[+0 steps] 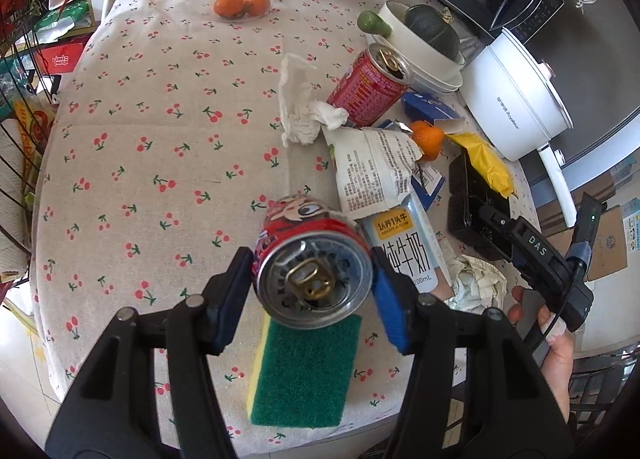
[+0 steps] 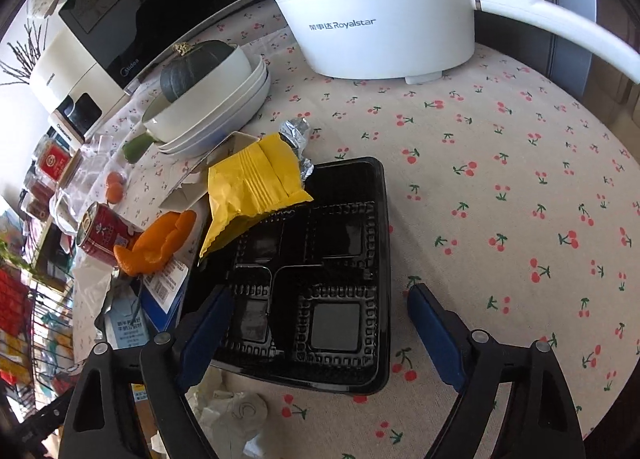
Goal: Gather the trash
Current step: 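Grasp the black plastic tray with the right gripper while the left gripper lifts the can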
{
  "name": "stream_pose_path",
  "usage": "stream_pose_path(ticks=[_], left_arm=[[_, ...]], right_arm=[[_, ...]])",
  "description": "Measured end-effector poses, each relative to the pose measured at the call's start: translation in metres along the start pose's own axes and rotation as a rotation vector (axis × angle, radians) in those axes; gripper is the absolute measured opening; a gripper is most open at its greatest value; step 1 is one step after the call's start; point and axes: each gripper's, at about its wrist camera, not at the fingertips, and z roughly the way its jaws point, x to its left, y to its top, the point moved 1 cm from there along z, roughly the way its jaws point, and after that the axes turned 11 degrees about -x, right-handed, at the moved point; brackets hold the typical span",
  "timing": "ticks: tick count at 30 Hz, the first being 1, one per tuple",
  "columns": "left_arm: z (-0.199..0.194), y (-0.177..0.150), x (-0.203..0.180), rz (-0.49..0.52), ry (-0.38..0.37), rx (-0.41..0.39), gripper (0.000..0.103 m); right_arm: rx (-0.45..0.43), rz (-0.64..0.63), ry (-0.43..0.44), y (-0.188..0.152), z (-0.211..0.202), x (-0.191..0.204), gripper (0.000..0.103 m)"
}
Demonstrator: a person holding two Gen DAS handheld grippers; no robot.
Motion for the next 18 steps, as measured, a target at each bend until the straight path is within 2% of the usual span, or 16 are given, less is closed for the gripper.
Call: stream_pose_path(ticks=[1,3,10,18], left_arm=[[-0.001,0.0,0.0,0.003,-0.001,-0.001,0.059],[-0.002,0.001,0.001,0.007,-0.003,-0.002,0.059],[-0.01,0.0,-0.005,0.014,-0.031,-0.018,0.059],[-0.022,-0.005,-0.024,0.037,-0.079,-0.039,0.059]], right_arm=[[-0.008,-0.03,-0.02,0.0,0.002,0.003,0.08],[-0.016,-0.099,-0.06,-0.001,0.003,0.008,0.057],[0.031,-0.11,-0.056,0.004,-0.018,-0.008,0.057],[0.041,-0.123,-0.008,0.015,-0.076,-0.032,0.057]])
